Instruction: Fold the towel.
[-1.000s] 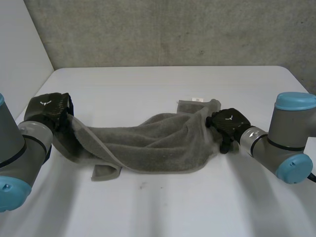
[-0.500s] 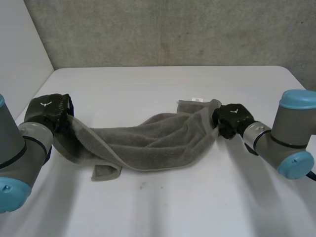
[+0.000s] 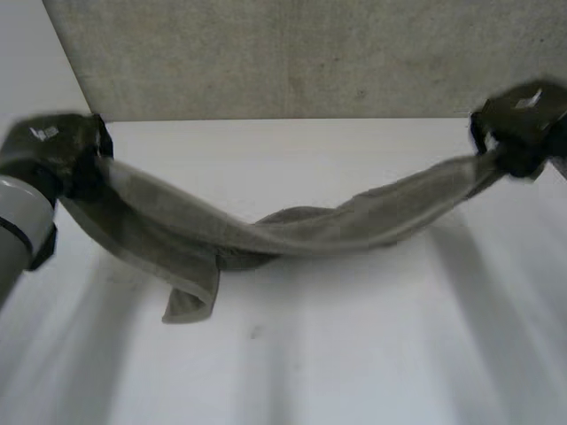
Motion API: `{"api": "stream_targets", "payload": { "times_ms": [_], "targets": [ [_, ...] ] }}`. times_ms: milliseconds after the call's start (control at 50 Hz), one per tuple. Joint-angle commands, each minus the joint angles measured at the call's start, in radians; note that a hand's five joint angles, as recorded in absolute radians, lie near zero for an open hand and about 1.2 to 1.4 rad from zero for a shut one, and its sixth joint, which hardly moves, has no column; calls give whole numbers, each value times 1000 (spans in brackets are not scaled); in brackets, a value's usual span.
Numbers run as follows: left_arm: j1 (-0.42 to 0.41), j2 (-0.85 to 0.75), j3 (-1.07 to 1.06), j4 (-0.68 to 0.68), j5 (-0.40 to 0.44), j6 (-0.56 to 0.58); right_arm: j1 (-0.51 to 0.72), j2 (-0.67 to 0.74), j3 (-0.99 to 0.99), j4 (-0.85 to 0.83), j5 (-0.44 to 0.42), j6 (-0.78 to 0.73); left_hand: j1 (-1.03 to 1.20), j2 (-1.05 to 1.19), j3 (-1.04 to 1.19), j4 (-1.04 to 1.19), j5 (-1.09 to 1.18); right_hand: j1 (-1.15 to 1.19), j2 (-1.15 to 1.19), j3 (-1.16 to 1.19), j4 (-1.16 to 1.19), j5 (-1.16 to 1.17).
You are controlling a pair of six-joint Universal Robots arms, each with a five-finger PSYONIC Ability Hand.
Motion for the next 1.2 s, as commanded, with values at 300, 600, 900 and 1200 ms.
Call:
{"api": "stream_targets", "payload": {
  "times_ms": [300,600,900,1200],
  "targets": [
    [10,-138,346,-250,53,-2,19,78,-273,225,69,-44,198,178,179,179,187,9,183,185,179,188],
    [-1,-626,937,-221,58,-10,93,411,-498,-123,206,9,198,178,179,179,187,9,183,185,179,188],
    [1,-576,1123,31,62,-230,100,163,-267,-717,218,153,198,178,179,179,187,9,183,185,179,188],
    [44,-534,327,231,232,-231,90,279,29,-459,139,143,198,178,179,179,187,9,183,185,179,188]
  ]
}}
